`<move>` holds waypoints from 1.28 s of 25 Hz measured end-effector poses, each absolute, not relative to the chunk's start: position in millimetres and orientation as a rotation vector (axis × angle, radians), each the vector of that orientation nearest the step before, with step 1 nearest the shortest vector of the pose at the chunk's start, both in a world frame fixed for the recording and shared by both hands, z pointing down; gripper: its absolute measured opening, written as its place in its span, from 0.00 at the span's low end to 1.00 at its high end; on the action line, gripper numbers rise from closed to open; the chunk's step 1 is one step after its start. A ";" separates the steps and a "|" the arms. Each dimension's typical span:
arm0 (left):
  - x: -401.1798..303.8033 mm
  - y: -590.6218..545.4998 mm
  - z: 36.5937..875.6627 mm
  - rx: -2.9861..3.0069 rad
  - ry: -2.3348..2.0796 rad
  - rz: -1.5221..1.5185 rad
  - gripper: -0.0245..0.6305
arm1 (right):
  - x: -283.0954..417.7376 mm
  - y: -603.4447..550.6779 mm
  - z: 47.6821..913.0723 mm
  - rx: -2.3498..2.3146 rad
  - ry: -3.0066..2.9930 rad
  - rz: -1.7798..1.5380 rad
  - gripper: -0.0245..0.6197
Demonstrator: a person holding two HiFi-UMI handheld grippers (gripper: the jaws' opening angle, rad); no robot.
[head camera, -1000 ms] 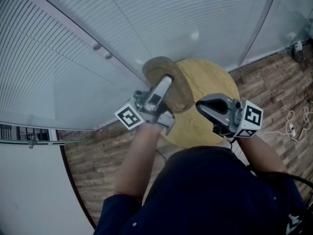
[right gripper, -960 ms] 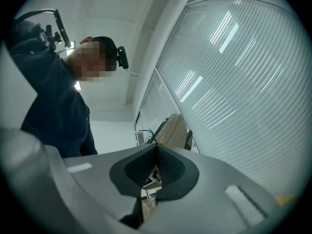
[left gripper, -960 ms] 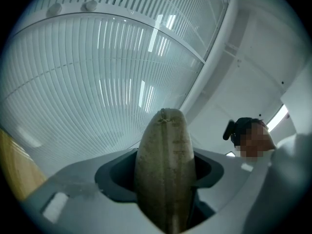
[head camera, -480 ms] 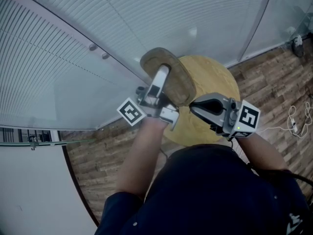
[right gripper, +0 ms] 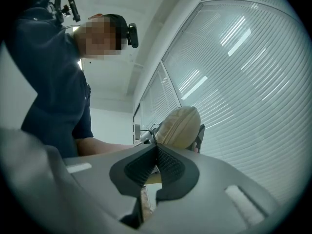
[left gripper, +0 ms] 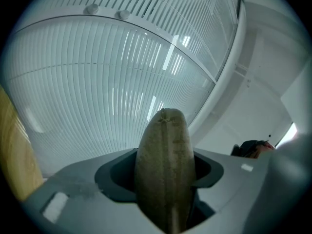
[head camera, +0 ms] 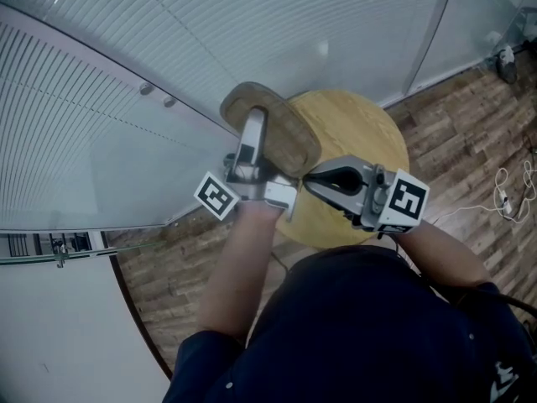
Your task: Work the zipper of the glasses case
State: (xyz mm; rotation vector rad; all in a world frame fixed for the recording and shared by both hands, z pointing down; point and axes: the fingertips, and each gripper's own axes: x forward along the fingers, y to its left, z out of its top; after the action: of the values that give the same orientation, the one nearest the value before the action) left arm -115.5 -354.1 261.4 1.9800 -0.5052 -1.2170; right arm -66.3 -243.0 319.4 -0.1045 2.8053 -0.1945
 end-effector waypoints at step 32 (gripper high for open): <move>-155.2 -311.6 426.1 2.575 -1.236 -0.052 0.50 | 41.3 -316.9 433.1 -0.817 2.900 -0.610 0.27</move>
State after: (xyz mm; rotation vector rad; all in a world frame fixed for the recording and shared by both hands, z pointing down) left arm -155.2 -311.6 426.1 2.5751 -1.2359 -0.0517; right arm 41.3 -316.9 433.1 -0.8168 2.8997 -0.6102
